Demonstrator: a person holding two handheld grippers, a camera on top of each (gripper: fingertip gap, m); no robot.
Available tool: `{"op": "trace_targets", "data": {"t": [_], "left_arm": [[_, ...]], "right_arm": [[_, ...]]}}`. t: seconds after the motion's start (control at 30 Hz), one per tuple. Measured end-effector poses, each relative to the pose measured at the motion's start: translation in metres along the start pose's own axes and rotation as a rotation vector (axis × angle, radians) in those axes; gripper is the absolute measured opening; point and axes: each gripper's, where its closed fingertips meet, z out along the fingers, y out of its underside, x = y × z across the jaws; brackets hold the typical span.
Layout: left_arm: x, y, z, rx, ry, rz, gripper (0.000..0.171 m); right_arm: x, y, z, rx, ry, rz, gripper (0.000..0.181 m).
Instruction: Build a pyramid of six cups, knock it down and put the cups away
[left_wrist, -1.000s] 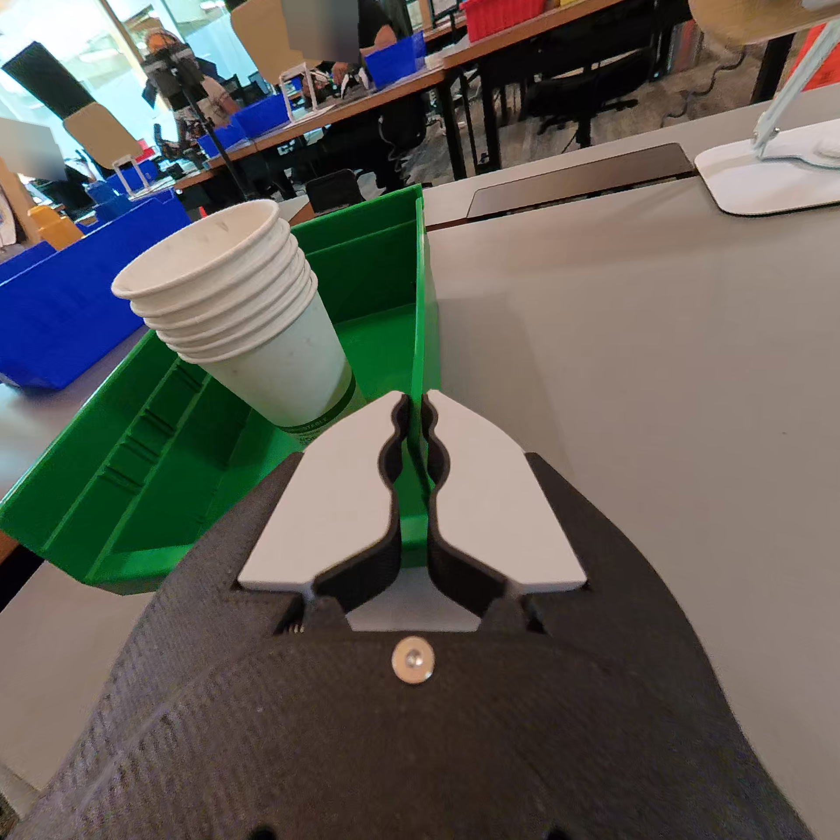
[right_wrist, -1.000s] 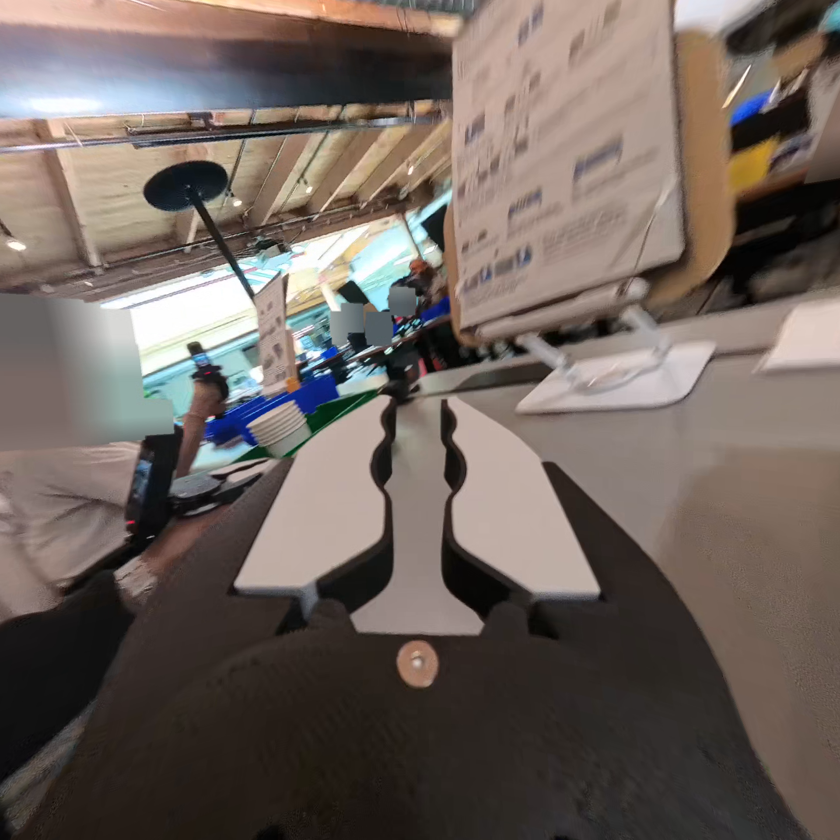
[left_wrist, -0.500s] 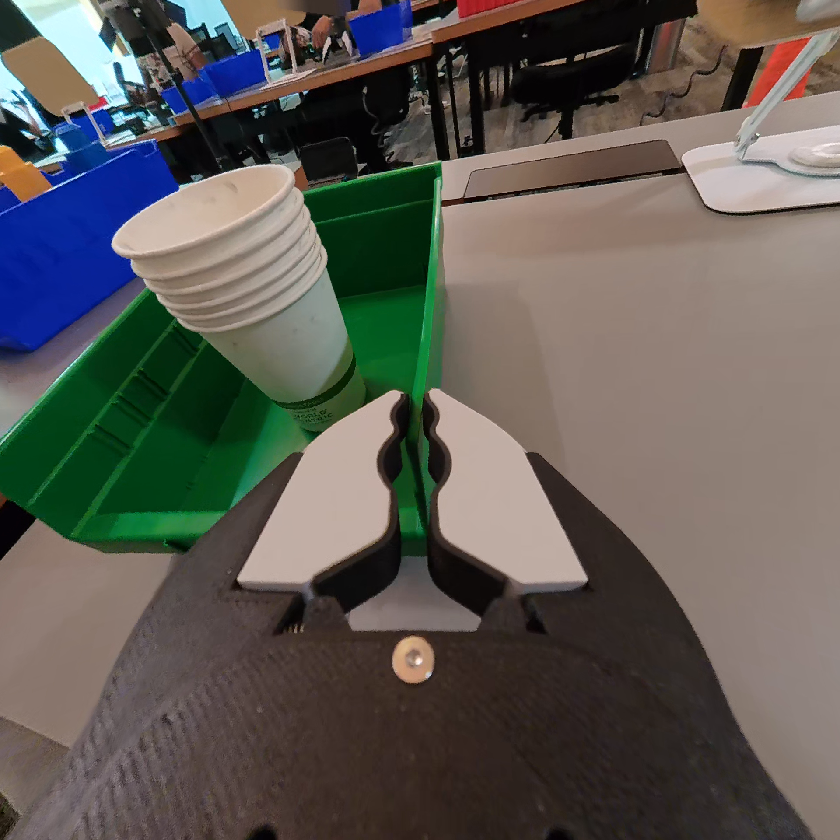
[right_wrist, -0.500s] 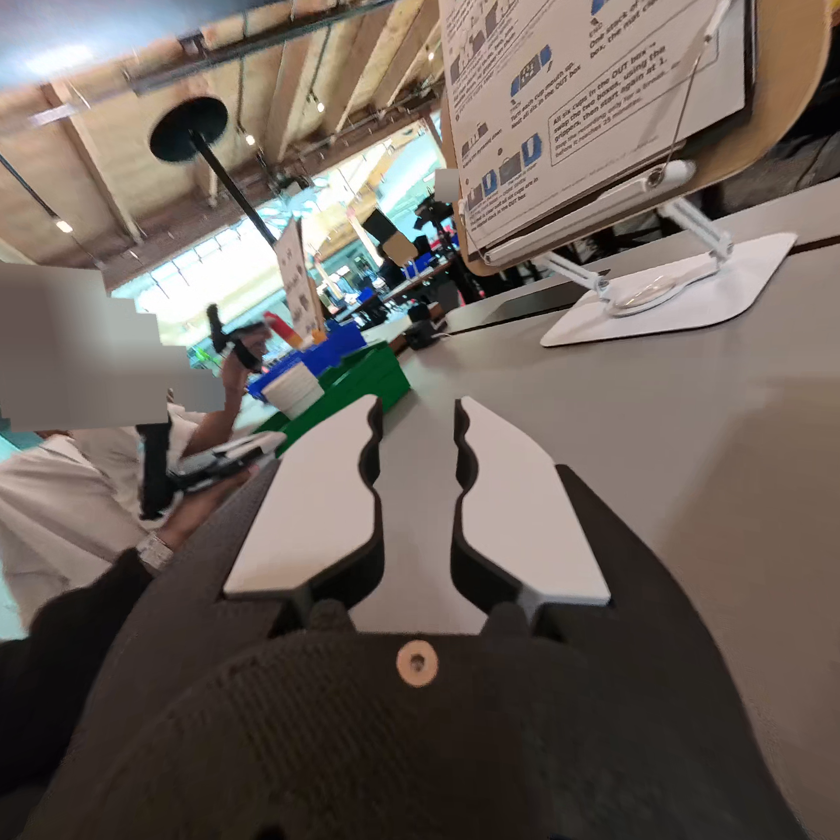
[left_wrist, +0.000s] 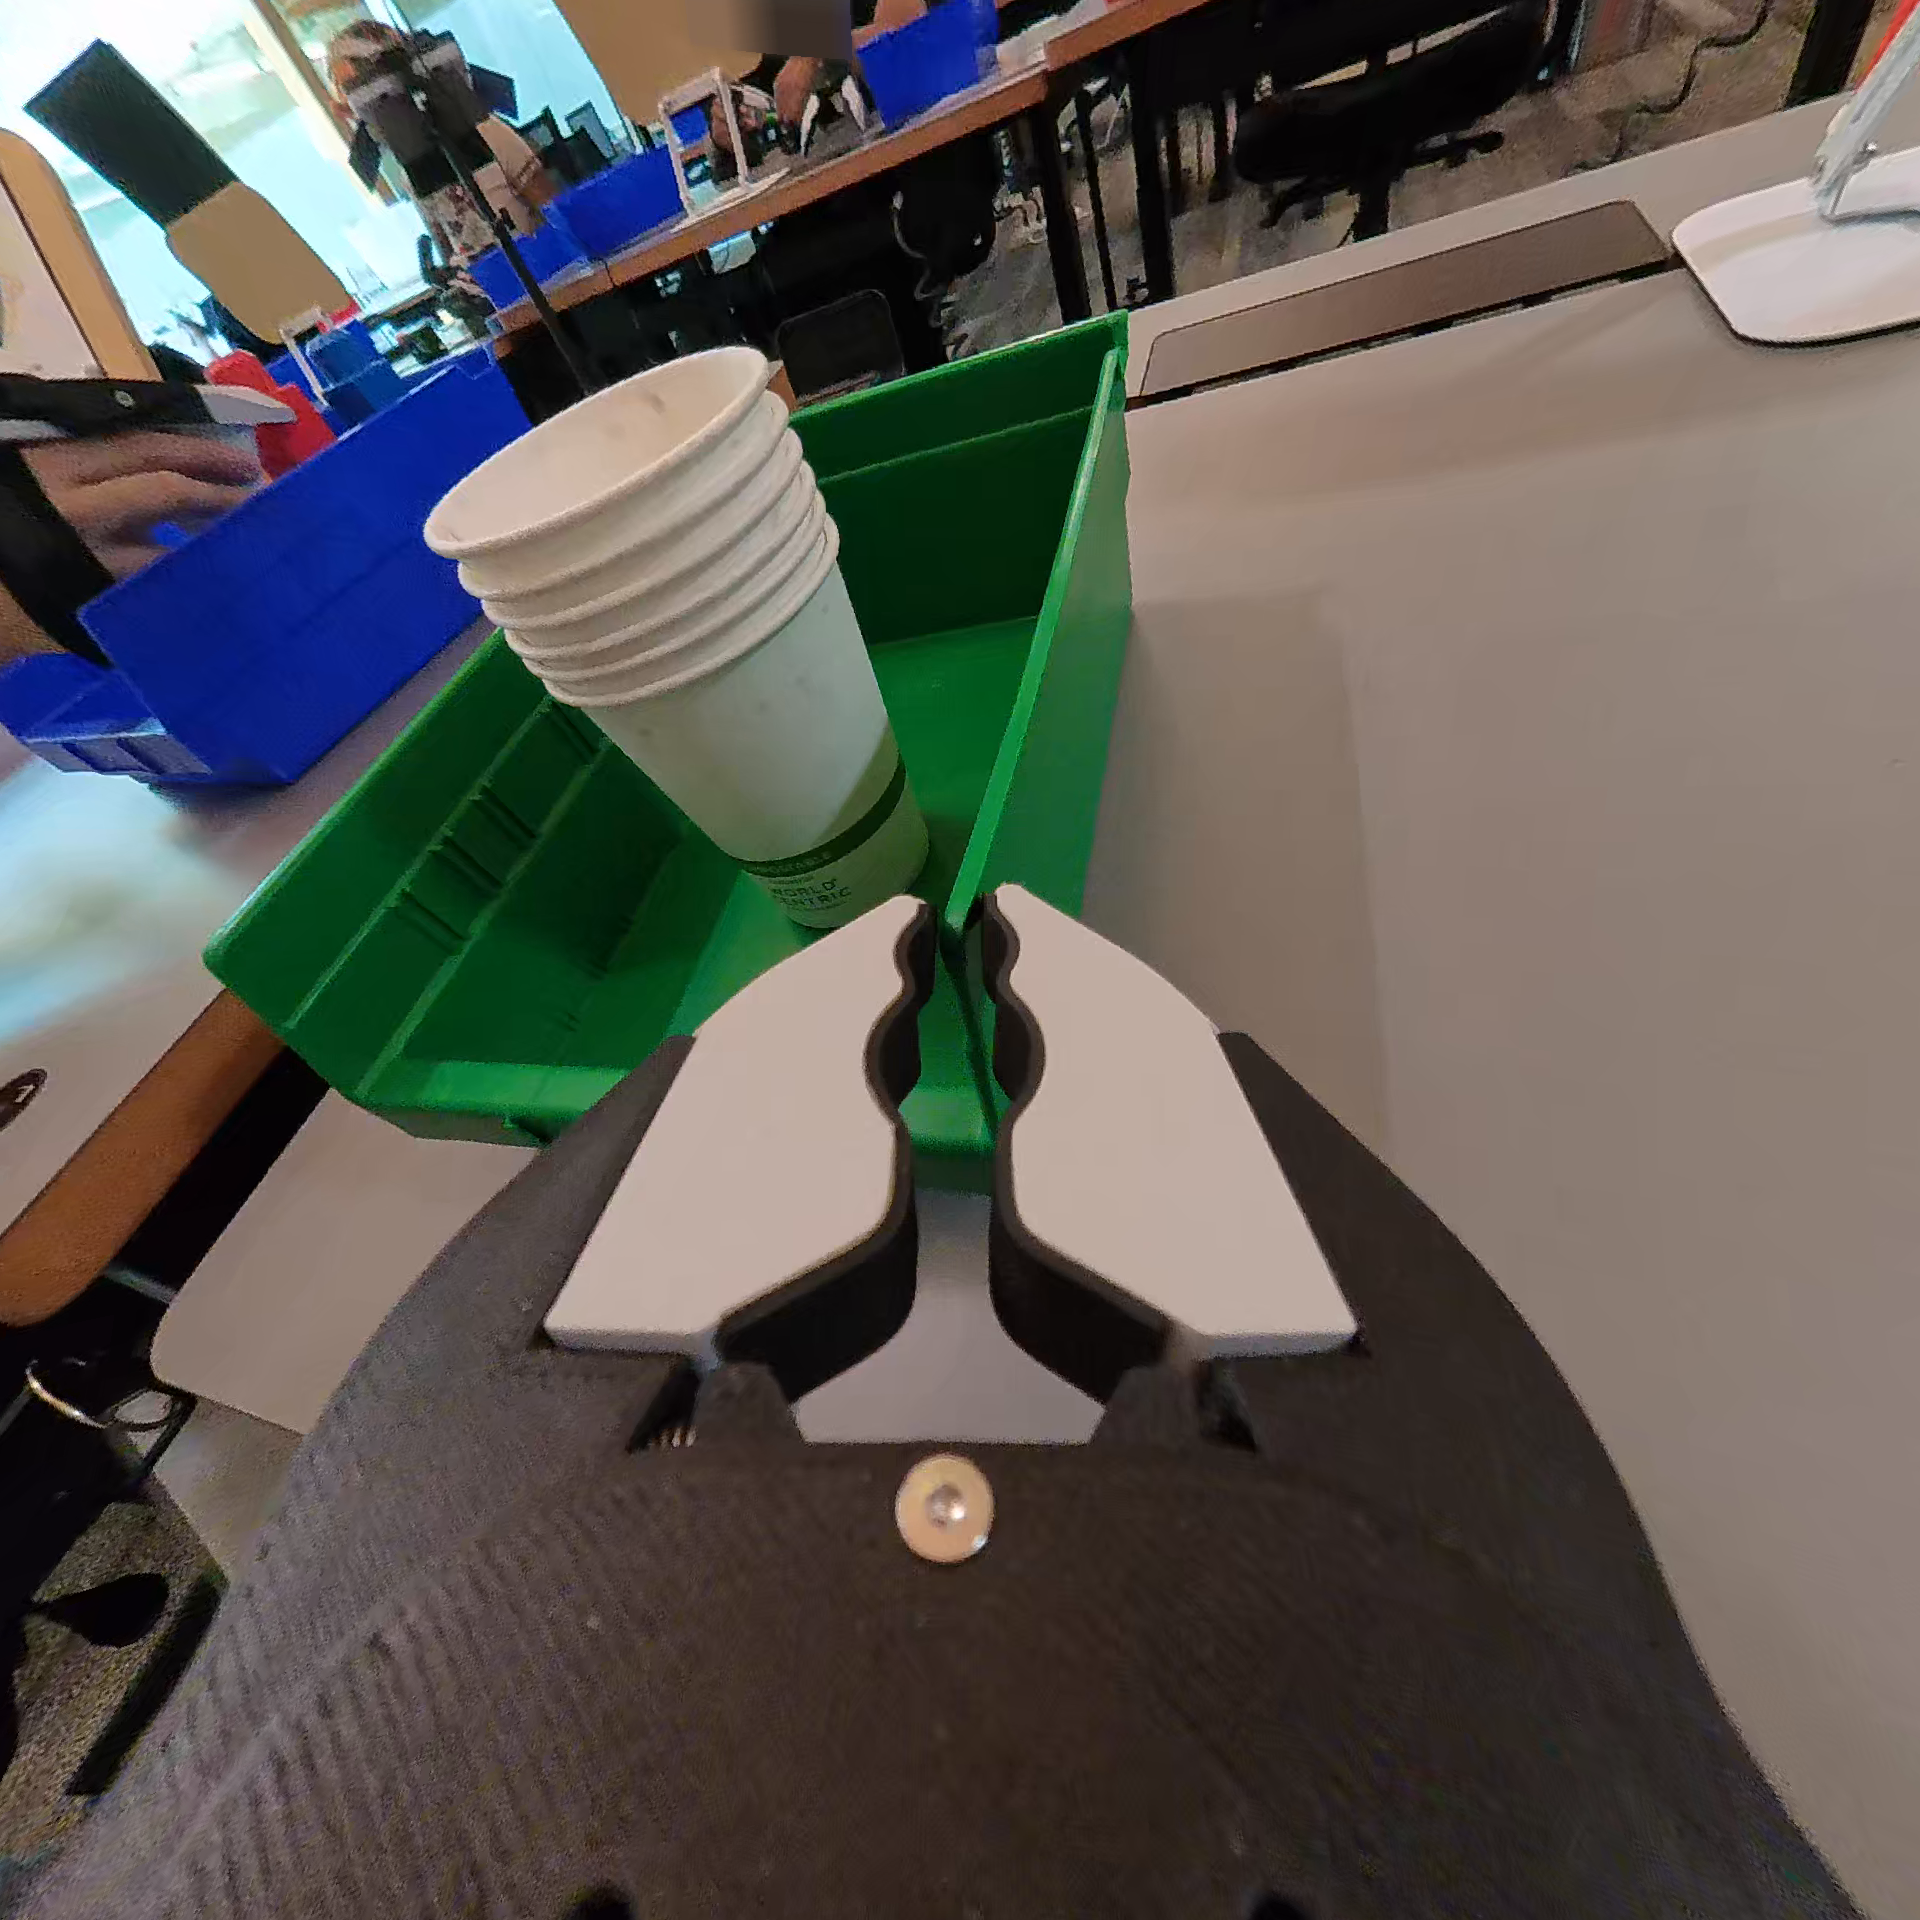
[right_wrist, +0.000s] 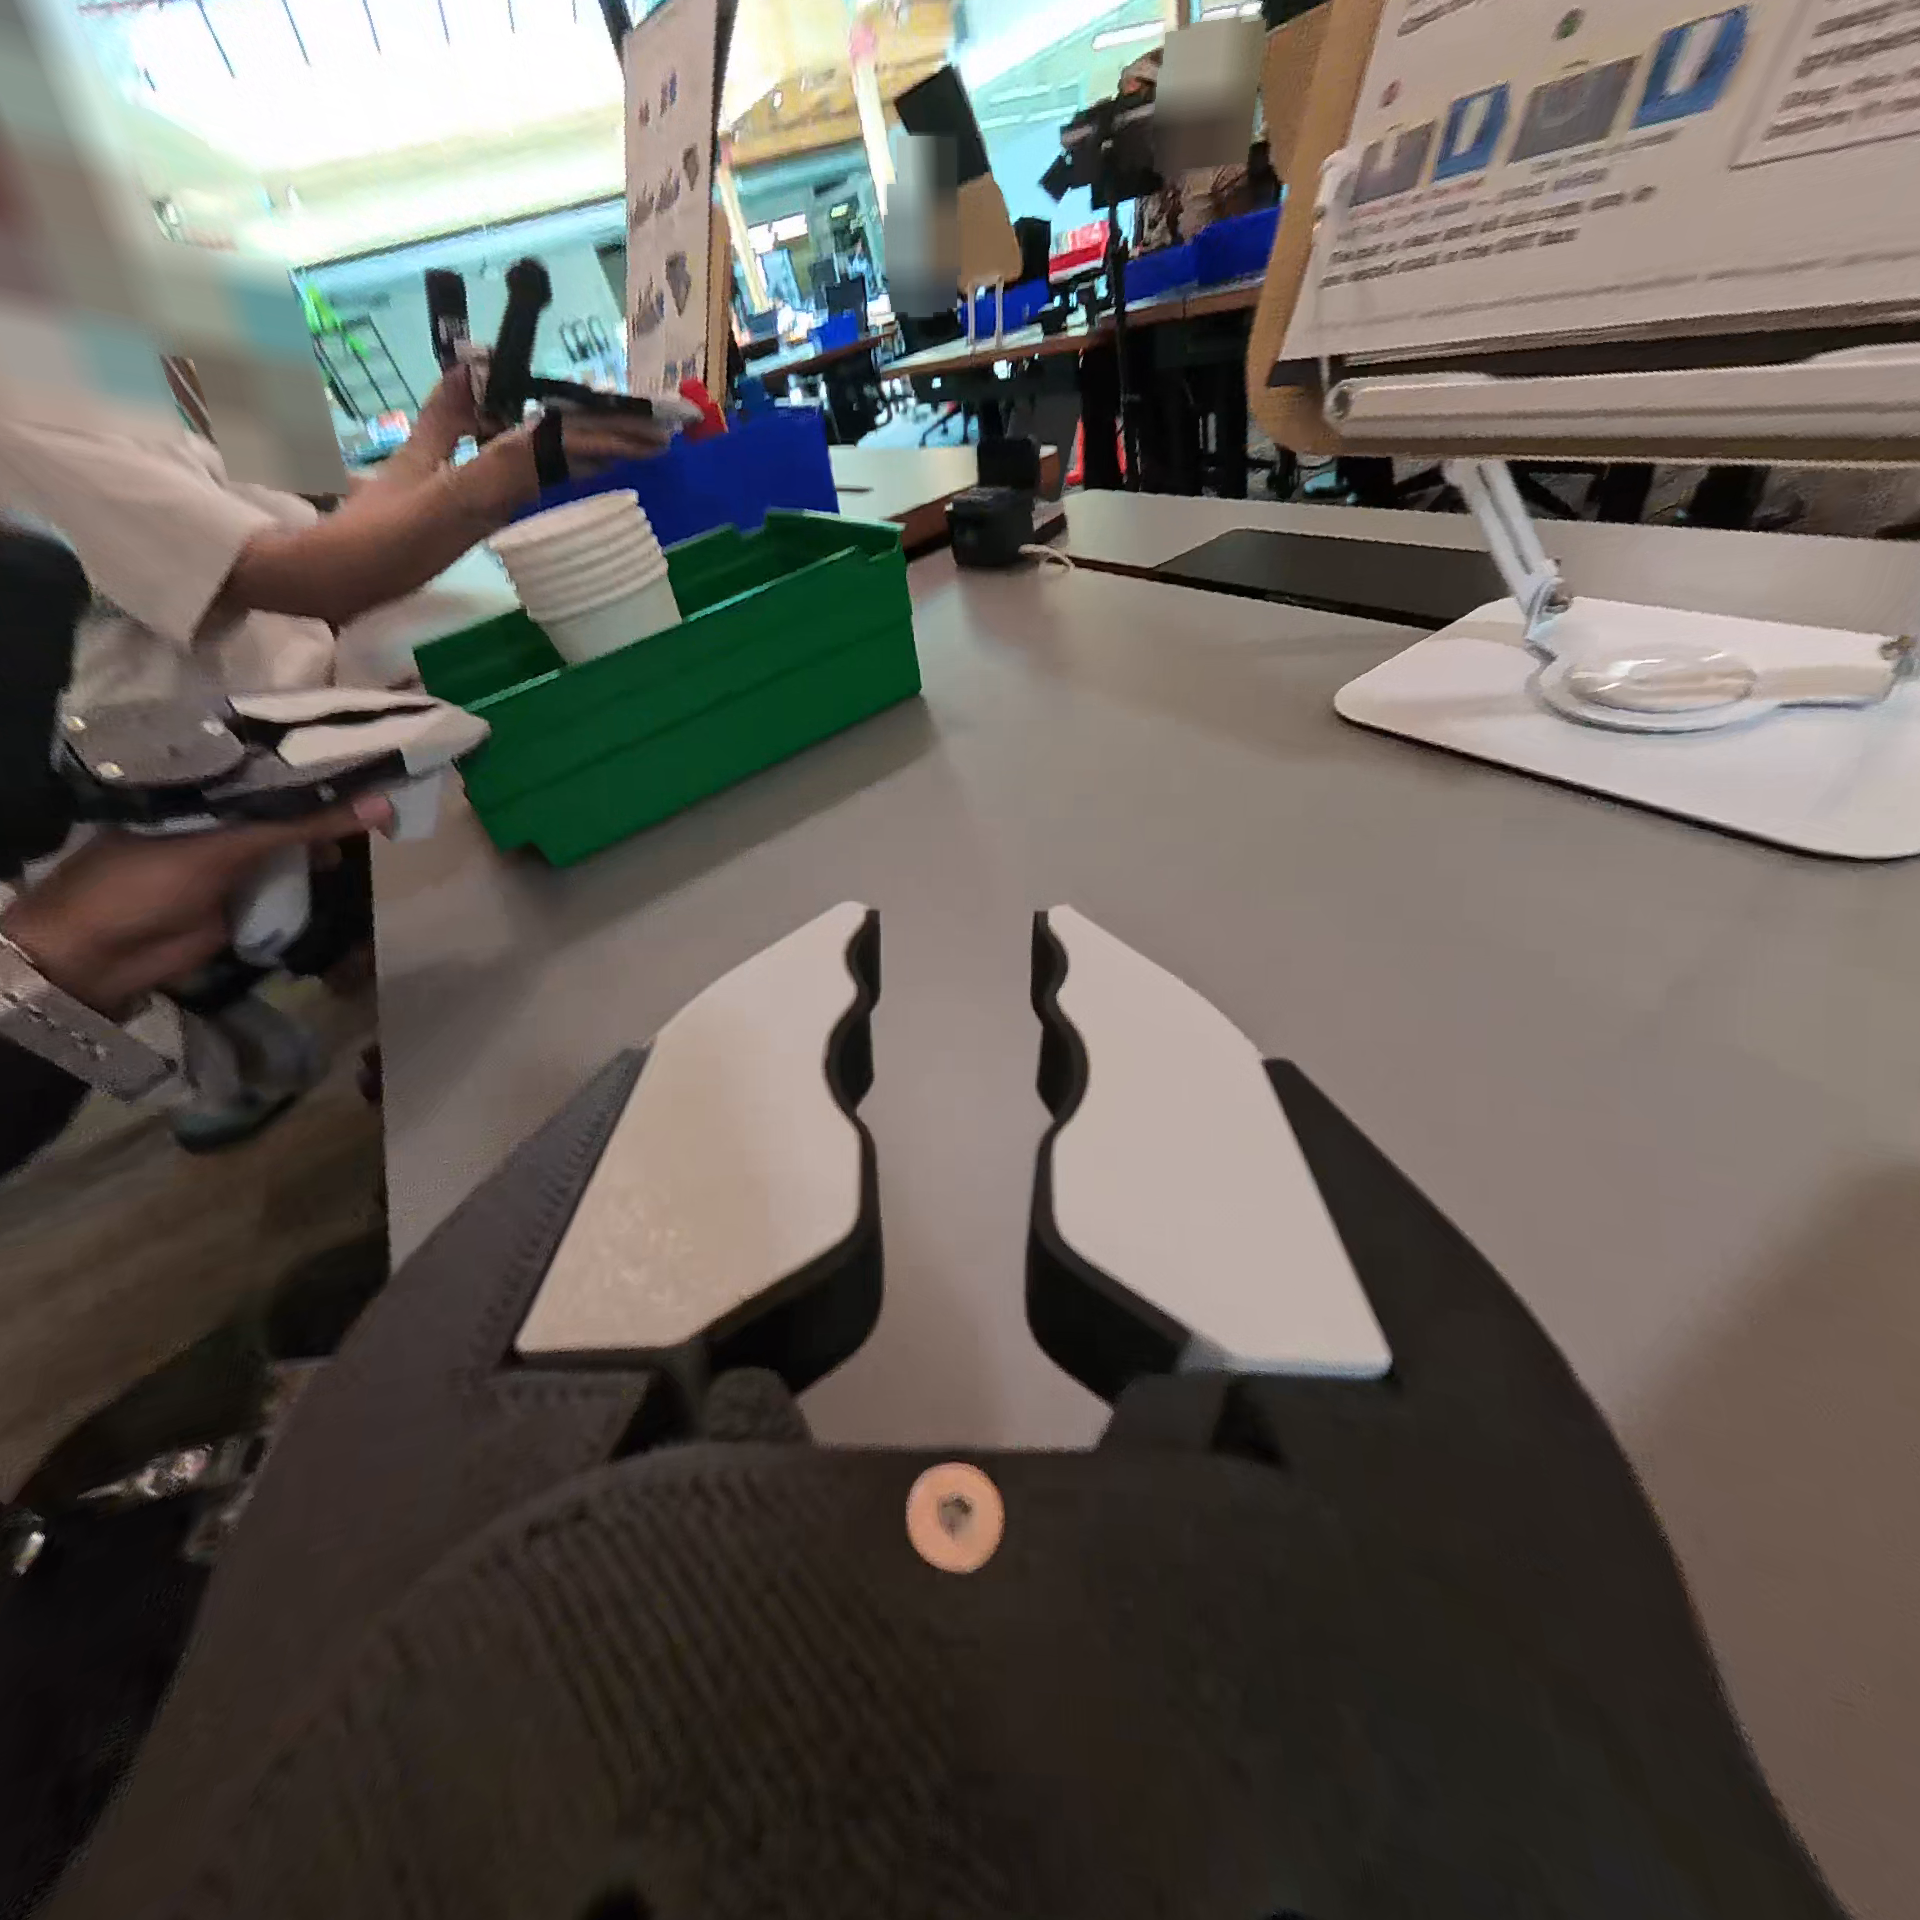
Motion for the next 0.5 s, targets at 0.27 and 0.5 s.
{"op": "trace_targets", "data": {"t": [0.27,0.5], "left_arm": [[0.0,0.003,-0.003,-0.004,0.039,-0.062,0.009],[0.001,0.003,-0.003,-0.008,0.047,-0.054,0.006]], "right_arm": [[-0.011,0.01,0.01,-0.057,-0.021,-0.061,0.027],[-0.001,0.004,0.005,-0.007,-0.028,0.074,0.029]]}}
